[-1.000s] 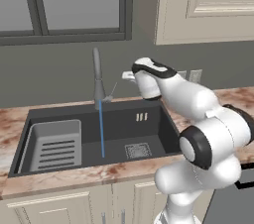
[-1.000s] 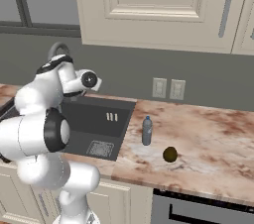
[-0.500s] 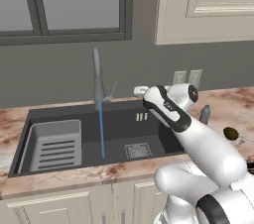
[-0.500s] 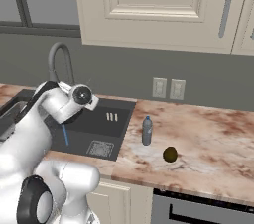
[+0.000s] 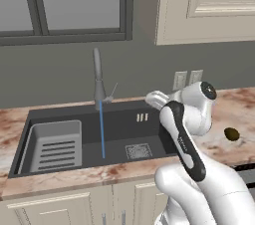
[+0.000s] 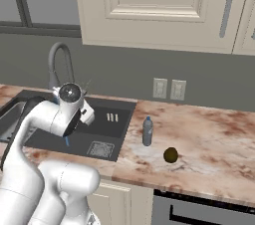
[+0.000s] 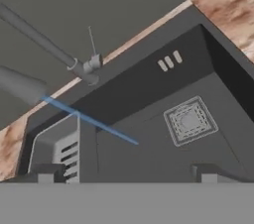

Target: Turn on the sink faucet. Then move the avocado from the counter to the sink. Turn off the sink. Move the vegetable from the sink to the pot next to the stove. Finally move the pot to the front left burner.

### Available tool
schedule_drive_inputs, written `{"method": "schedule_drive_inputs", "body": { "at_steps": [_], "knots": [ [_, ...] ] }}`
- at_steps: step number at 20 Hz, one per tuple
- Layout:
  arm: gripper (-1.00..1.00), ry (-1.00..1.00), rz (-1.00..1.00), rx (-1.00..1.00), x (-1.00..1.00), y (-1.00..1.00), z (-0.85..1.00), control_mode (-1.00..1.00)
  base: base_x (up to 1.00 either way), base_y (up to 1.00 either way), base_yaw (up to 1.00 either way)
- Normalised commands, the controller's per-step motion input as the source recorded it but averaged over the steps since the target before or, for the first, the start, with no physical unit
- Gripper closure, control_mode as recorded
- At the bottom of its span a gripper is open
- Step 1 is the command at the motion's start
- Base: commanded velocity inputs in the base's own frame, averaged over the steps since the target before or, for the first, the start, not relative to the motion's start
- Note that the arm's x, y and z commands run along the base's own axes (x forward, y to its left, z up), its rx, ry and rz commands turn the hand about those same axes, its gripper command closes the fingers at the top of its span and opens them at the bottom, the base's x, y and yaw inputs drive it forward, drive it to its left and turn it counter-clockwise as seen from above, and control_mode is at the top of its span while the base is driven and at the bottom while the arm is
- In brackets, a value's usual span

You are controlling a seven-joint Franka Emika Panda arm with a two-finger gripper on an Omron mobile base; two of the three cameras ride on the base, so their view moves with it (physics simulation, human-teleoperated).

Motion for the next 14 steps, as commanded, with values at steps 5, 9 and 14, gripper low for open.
{"method": "schedule_drive_inputs", "body": {
  "at_steps": [5,9,14],
  "knots": [
    [-1.0,0.36,-0.02,0.0,-0.45,-0.44,0.06,-1.0,0.0,0.0,0.0],
    [-1.0,0.33,0.0,0.0,-0.33,-0.6,0.0,-1.0,0.0,0.0,0.0],
    [-1.0,0.29,0.0,-0.03,-0.36,-0.61,-0.01,-1.0,0.0,0.0,0.0]
  ]
}}
